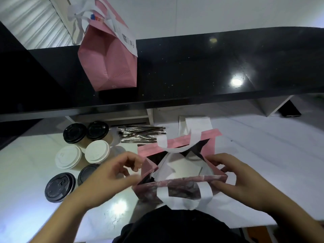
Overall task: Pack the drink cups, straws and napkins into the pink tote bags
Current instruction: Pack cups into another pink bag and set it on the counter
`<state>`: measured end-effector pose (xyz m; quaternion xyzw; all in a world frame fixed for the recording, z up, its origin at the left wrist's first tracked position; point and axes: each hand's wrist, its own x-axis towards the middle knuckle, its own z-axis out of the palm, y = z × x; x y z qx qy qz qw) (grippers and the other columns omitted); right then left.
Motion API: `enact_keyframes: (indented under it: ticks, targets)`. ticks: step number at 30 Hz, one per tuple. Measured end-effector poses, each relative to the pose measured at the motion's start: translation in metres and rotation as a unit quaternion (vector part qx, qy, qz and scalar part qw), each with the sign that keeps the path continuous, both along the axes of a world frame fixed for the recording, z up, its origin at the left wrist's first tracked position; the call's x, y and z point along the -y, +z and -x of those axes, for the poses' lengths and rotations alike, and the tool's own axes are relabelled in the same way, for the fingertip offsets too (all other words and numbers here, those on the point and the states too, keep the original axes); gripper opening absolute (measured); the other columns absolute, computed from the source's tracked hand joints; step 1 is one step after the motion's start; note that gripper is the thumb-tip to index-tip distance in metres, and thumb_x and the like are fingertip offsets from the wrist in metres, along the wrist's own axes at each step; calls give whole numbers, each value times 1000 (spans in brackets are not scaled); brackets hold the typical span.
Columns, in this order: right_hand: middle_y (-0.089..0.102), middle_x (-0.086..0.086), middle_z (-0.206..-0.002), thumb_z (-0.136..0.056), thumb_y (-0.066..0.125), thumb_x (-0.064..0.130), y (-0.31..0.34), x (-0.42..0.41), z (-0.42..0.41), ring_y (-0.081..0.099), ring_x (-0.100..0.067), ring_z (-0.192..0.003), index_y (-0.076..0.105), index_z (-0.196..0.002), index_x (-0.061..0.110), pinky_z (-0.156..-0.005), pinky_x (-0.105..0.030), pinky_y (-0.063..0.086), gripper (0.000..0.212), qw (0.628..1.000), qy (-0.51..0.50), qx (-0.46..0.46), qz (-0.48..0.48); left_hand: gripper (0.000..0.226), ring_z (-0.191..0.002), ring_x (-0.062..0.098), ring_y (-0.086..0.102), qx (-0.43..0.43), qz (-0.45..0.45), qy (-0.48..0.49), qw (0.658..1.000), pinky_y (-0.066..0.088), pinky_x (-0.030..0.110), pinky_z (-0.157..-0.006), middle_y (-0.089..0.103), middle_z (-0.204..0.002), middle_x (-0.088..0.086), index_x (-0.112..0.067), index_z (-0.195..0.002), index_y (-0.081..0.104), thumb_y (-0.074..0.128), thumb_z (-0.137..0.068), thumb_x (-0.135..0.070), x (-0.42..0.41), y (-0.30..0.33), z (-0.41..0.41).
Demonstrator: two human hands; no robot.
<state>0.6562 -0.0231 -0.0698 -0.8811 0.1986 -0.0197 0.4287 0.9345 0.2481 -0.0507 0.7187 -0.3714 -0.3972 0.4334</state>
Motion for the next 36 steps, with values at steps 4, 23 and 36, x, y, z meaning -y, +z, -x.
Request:
enact_keyframes:
  ticks: [4,23,36]
  targets:
    - [55,26,-135,-91,66,42,-6,0,-7,56,-3,-122,48,-136,57,-93,-16,47,51,1000,-12,24,-2,56,-127,5,60,40,-57,-36,997,46,33,-106,64,-138,-19,-45,-133,63,81,-80,-43,-8,-5,14]
    - [76,9,-102,-79,83,41,-17,4,-28,76,-19,-79,32,-139,56,-70,-31,63,81,964,-185,48,-186,65,-105,19,73,-89,33,179,979,63,34,-87,63,-130,4,-28,-136,48,81,-87,0,21,-40,17]
    - [58,10,-112,-73,89,14,-34,2,-25,52,-5,-96,58,-111,23,-79,-15,45,50,966,-63,112,226,30,-112,5,65,200,11,86,976,54,21,-74,69,-123,-20,-33,-113,64,81,-88,-36,22,-50,7]
